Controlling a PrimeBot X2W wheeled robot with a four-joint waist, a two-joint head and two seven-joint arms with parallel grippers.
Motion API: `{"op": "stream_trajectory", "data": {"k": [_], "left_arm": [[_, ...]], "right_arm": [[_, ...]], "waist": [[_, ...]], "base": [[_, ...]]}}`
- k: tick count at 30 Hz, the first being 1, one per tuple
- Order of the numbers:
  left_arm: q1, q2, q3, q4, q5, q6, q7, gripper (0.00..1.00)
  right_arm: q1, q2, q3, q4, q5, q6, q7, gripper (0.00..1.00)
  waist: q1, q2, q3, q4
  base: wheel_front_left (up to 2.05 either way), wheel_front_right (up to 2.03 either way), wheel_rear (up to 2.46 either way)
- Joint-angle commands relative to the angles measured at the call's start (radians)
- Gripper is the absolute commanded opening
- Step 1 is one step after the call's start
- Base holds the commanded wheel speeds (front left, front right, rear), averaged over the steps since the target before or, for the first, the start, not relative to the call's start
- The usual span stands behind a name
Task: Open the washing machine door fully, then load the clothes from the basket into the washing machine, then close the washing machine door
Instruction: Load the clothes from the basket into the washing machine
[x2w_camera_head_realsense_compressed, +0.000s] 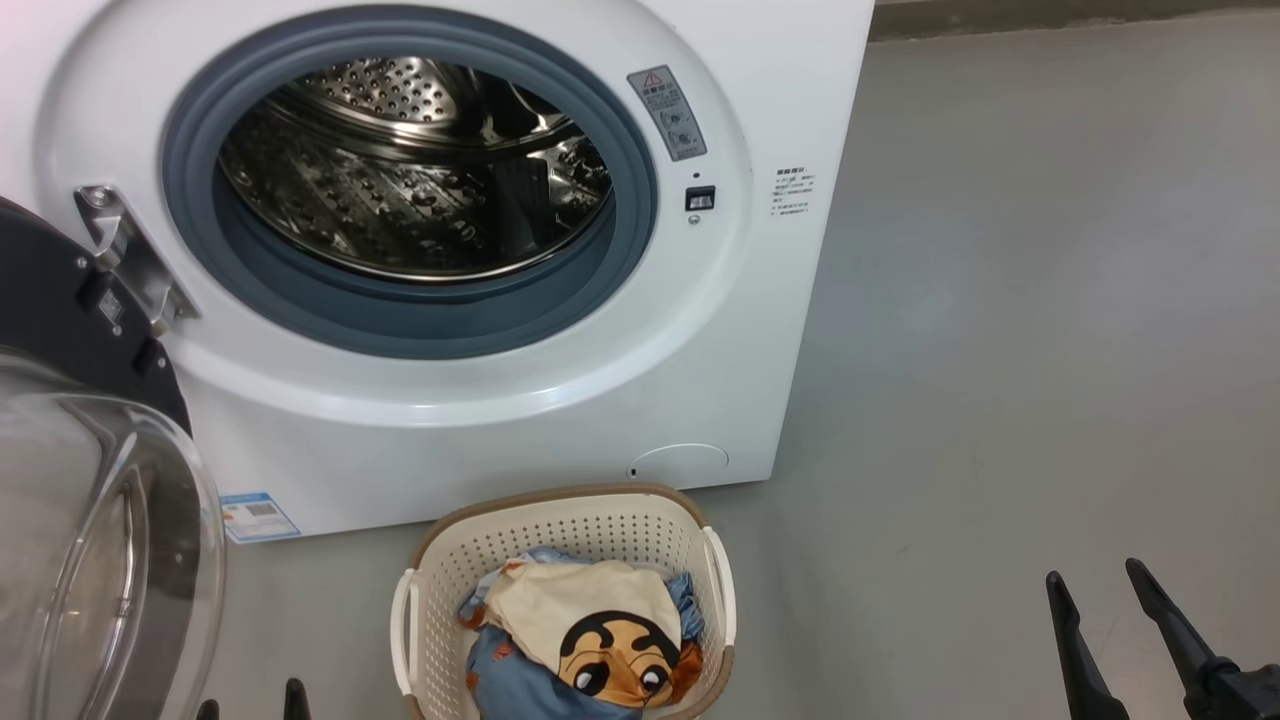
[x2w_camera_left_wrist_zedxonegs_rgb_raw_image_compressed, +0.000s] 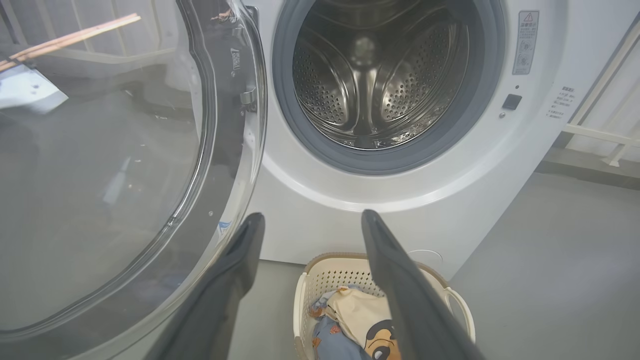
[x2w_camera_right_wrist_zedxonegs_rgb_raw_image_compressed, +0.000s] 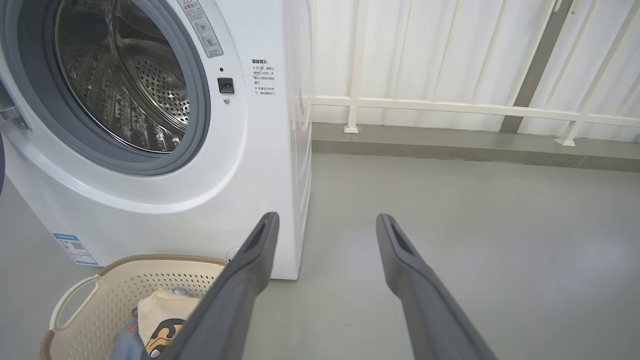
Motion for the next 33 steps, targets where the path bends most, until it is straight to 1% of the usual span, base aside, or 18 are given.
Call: {"op": "stream_trajectory", "data": {"k": [1, 8, 13, 16, 18, 19, 21, 23, 24, 26, 28, 31, 33], "left_arm": [[-0.043, 0.003, 0.028, -0.032, 0.005, 0.005, -0.006, 1.00], [-0.063, 0.003, -0.008, -0.041, 0.012, 0.008, -0.006, 1.00], [-0.115, 0.003, -0.069, 0.024, 0.025, 0.016, -0.006, 1.00], [-0.180, 0.003, -0.111, 0.100, 0.012, 0.008, -0.006, 1.00], [-0.235, 0.003, -0.141, 0.181, 0.007, -0.008, -0.006, 1.00], [-0.235, 0.003, -0.141, 0.181, 0.007, -0.008, -0.006, 1.00], [-0.299, 0.003, -0.174, 0.266, -0.036, -0.012, -0.006, 1.00], [-0.373, 0.003, -0.198, 0.351, -0.046, -0.028, -0.005, 1.00], [-0.408, 0.003, -0.199, 0.388, -0.069, -0.030, -0.005, 1.00], [-0.479, 0.003, -0.203, 0.465, -0.072, -0.036, -0.005, 1.00], [-0.544, 0.003, -0.188, 0.536, -0.085, -0.048, -0.005, 1.00], [-0.625, 0.011, -0.170, 0.632, -0.093, -0.053, -0.005, 1.00], [-0.669, 0.012, -0.146, 0.694, -0.122, -0.060, -0.003, 1.00]], "right_arm": [[-0.036, -0.023, 0.018, -0.025, 0.011, 0.002, -0.012, 1.00], [-0.058, -0.019, 0.026, -0.025, 0.019, 0.002, -0.012, 1.00], [-0.081, -0.015, 0.031, -0.026, 0.032, 0.002, -0.012, 1.00], [-0.102, -0.018, 0.035, -0.026, 0.046, 0.002, -0.012, 1.00], [-0.120, -0.021, 0.038, -0.026, 0.056, 0.002, -0.012, 1.00], [-0.120, -0.021, 0.038, -0.026, 0.056, 0.002, -0.012, 1.00], [-0.142, -0.023, 0.041, -0.026, 0.069, 0.002, -0.012, 1.00], [-0.167, -0.025, 0.044, -0.026, 0.082, 0.002, -0.012, 1.00], [-0.180, -0.025, 0.046, -0.026, 0.089, 0.002, -0.012, 1.00], [-0.207, -0.024, 0.050, -0.025, 0.102, 0.002, -0.012, 1.00], [-0.231, -0.023, 0.052, -0.022, 0.115, 0.002, -0.012, 1.00], [-0.264, -0.020, 0.057, -0.011, 0.130, 0.002, -0.012, 1.00], [-0.284, -0.016, 0.062, -0.008, 0.138, 0.002, -0.012, 1.00]], "waist": [[0.0000, -0.0001, 0.003, 0.000], [0.0000, -0.0001, 0.036, -0.022], [0.0000, -0.0001, 0.092, -0.057], [0.0000, -0.0001, 0.146, -0.083], [0.0000, -0.0001, 0.190, -0.102], [0.0000, -0.0001, 0.190, -0.102], [0.0000, -0.0001, 0.241, -0.122], [0.0000, -0.0001, 0.296, -0.142], [0.0000, -0.0001, 0.324, -0.153], [0.0000, -0.0001, 0.381, -0.173], [0.0000, -0.0001, 0.434, -0.192], [0.0000, -0.0001, 0.499, -0.216], [0.0000, -0.0001, 0.532, -0.231]], "base": [[0.00, 0.00, 0.00], [0.00, 0.00, 0.00], [0.00, 0.00, 0.00], [0.00, 0.00, 0.00], [0.00, 0.00, 0.00], [0.00, 0.00, 0.00], [0.00, 0.00, 0.00], [0.00, 0.00, 0.00], [0.00, 0.00, 0.00], [0.00, 0.00, 0.00], [0.00, 0.00, 0.00], [0.00, 0.00, 0.00], [0.00, 0.00, 0.00]]}}
